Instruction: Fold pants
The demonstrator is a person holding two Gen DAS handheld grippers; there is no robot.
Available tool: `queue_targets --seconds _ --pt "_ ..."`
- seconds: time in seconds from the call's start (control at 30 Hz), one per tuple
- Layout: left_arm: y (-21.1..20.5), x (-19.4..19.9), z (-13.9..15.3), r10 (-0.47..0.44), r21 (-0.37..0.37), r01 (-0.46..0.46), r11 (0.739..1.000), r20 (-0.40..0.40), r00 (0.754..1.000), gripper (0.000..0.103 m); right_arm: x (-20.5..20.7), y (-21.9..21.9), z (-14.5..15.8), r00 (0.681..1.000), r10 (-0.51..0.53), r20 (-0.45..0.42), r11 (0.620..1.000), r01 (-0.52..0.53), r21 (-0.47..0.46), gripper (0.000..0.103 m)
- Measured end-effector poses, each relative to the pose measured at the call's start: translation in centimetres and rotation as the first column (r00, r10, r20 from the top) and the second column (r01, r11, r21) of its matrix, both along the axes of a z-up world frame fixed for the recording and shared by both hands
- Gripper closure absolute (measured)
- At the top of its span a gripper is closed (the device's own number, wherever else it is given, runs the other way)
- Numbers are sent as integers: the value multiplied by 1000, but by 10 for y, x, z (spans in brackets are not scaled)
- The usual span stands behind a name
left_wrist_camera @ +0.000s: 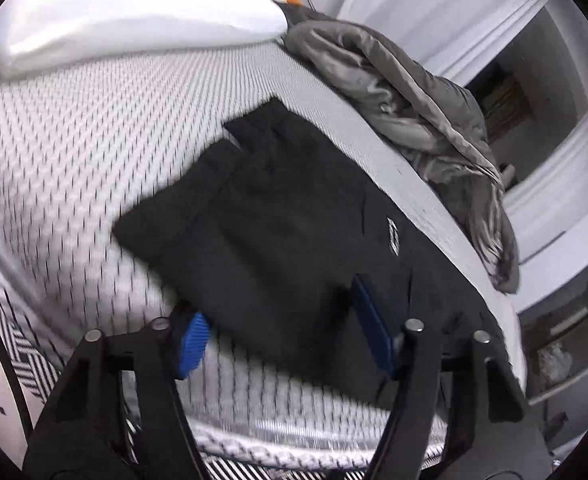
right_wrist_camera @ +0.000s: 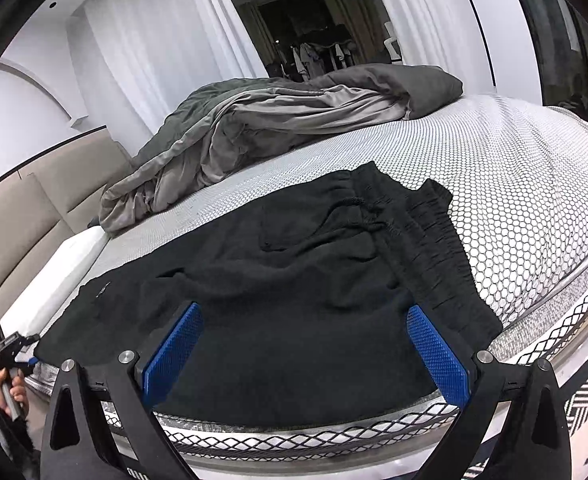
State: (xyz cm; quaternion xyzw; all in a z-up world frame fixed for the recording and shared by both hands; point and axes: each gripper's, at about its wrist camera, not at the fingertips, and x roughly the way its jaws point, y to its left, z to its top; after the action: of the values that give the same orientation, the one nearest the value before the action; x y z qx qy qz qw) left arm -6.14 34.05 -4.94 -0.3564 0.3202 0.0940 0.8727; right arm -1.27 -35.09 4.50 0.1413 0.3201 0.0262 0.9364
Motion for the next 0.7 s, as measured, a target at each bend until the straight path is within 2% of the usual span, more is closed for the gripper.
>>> queue_targets --seconds 0.03,0.07,0.13,0.2,0.27,0.33,0.4,0.43,0.47,0.5,0.57,0.7 --pt "0 3 3 30 24 -30 999 3 1000 77 0 0 0 1000 0 -5 1000 0 -7 0" --pt "-2 11 7 62 45 -62 997 -9 998 96 -1 0 1 1000 -5 -5 1000 4 -15 0" --pt "-4 16 15 107 71 -108 992 13 994 100 -2 -8 2 999 -35 -7 999 35 -22 0" --pt "-6 13 25 154 133 -154 979 14 988 101 -6 -26 1 995 -97 -24 995 97 19 0" --pt "-4 16 29 169 159 -168 973 3 986 101 -9 -45 -7 986 -148 -71 987 152 56 0" --pt "-4 11 25 174 152 -170 974 -14 985 101 -11 -64 -21 972 -186 -142 975 201 100 0" --pt "-3 9 20 168 144 -162 976 -30 985 101 -10 -78 -39 963 -167 -213 961 207 184 4" --pt "-2 9 17 166 145 -159 977 -36 986 101 -8 -83 -49 962 -132 -240 940 198 277 8" --pt "-2 9 16 164 147 -156 977 -41 986 101 -6 -84 -54 962 -114 -248 927 192 321 17" --pt "-2 12 14 162 147 -154 977 -44 986 101 -4 -85 -57 962 -107 -250 911 195 363 22" --pt "-2 17 13 161 149 -153 977 -42 986 101 -4 -85 -52 965 -141 -220 895 220 387 25" --pt "-4 20 13 159 156 -151 976 -41 986 101 -13 -73 -22 989 -129 -73 914 147 378 26"
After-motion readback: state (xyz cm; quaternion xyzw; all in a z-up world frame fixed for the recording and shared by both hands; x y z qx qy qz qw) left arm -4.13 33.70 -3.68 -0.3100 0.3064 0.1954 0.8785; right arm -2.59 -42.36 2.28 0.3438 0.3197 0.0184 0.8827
